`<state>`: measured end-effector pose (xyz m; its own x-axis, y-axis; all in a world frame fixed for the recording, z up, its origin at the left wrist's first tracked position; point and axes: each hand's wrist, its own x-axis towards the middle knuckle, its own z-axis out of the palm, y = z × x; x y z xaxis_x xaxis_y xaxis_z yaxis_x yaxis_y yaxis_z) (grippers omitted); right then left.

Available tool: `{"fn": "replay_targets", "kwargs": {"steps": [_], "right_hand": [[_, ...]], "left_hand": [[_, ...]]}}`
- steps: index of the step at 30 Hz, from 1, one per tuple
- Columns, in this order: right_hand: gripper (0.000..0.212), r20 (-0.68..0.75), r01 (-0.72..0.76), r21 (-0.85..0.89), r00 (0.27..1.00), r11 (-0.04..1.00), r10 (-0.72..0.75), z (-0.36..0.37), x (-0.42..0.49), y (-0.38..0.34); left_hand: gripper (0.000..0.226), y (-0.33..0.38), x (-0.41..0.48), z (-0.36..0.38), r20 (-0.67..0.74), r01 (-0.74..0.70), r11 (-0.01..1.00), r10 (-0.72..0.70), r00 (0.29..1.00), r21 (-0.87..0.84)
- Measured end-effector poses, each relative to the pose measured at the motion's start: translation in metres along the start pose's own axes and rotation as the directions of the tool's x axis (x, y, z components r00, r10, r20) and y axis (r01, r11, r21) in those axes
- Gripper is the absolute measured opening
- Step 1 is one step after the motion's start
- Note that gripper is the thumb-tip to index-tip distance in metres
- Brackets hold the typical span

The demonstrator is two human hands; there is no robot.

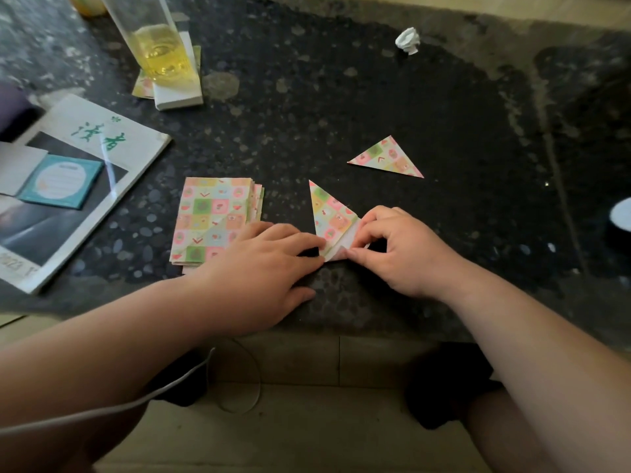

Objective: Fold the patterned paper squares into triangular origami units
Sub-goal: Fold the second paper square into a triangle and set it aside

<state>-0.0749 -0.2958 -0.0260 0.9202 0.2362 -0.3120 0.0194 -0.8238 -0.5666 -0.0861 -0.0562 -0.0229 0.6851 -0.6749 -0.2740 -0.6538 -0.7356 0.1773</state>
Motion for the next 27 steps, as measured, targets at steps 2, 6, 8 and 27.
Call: {"fn": "replay_targets", "kwargs": {"steps": [2,6,8,27], "right_hand": [[0.017,0.001,-0.019,-0.005,1.000,1.000,0.019,0.001,0.002,-0.002],[0.017,0.004,-0.048,-0.033,0.999,0.998,0.048,0.003,0.003,-0.007],[0.019,0.007,-0.070,-0.044,0.997,0.997,0.071,0.003,0.003,-0.012],[0.026,-0.072,-0.193,-0.058,0.979,0.979,0.189,0.010,0.006,-0.024]], "left_hand": [[0.073,0.001,-0.002,-0.001,0.038,-0.005,1.000,0.005,0.999,0.001],[0.071,-0.002,-0.006,-0.001,0.084,0.002,0.998,0.004,0.996,-0.070],[0.075,0.000,-0.011,0.003,0.065,-0.017,0.998,0.021,0.998,-0.058],[0.087,0.040,-0.011,0.043,-0.159,0.153,0.988,-0.146,0.976,0.030]]}}
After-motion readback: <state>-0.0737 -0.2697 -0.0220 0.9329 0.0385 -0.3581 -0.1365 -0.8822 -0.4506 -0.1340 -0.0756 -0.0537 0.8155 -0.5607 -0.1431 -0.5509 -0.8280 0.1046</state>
